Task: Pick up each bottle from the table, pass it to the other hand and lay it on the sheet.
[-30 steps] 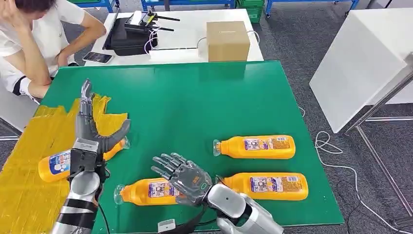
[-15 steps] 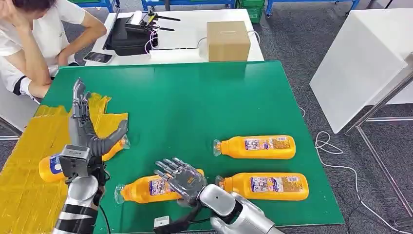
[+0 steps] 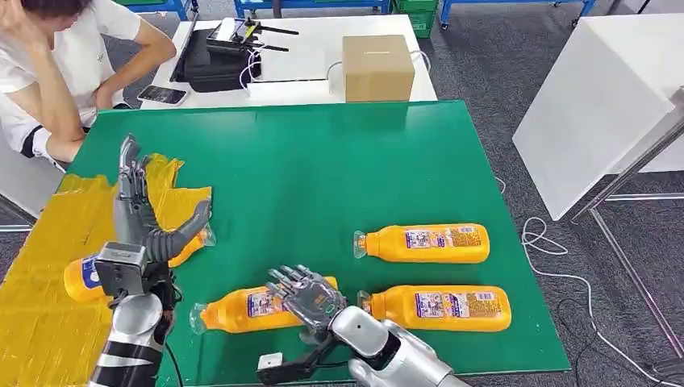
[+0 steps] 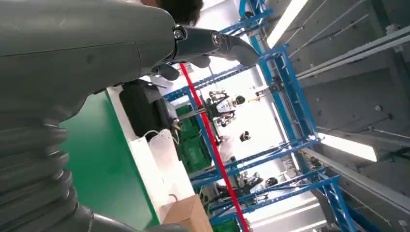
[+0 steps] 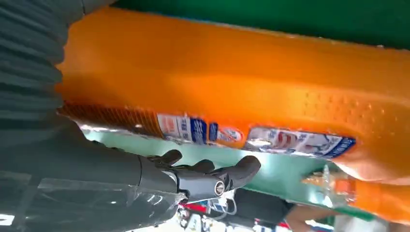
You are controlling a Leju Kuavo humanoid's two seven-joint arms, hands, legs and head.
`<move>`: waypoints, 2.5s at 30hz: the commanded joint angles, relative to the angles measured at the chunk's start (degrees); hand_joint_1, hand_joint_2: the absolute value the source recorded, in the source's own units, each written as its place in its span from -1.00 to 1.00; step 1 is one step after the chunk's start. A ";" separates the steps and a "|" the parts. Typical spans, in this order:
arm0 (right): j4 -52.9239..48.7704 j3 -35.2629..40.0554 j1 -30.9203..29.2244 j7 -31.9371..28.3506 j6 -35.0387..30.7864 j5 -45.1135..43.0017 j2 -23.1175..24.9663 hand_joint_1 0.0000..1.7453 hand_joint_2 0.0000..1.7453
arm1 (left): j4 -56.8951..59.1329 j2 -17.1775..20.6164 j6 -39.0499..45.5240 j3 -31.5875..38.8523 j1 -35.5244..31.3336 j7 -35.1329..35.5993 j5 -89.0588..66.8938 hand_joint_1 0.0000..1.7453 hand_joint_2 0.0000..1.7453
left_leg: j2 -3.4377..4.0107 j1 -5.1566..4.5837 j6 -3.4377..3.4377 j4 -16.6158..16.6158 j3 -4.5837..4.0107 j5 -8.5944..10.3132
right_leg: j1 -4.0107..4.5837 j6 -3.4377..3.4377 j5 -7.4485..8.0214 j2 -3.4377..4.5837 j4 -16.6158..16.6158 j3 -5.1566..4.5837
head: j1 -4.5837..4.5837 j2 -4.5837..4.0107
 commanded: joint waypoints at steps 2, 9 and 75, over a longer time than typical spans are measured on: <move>5.52 -1.86 -0.93 5.89 -2.10 2.69 -0.42 -1.00 1.00 | -0.16 -0.48 -0.54 1.22 0.11 0.86 0.76 -1.00 1.00 | -0.02 0.01 -0.01 -0.05 0.07 -0.01 | 0.00 0.04 -0.01 -0.02 -0.05 0.07 | -0.02 0.00; 5.51 -1.86 -0.82 5.98 -2.15 2.79 -0.35 -1.00 1.00 | -0.19 -0.43 -0.54 1.28 0.25 0.86 0.77 -1.00 1.00 | -0.02 0.01 -0.01 -0.05 0.08 0.00 | 0.01 0.04 0.00 -0.03 -0.06 0.08 | -0.02 0.00; 14.01 -13.03 -1.43 6.75 -9.11 0.85 3.07 1.00 1.00 | -5.91 -2.00 -3.69 -0.65 1.54 -1.97 5.26 -1.00 1.00 | 0.13 0.04 -0.05 -0.04 0.76 -0.02 | 0.06 0.05 0.01 -0.01 -0.10 0.71 | -0.02 0.00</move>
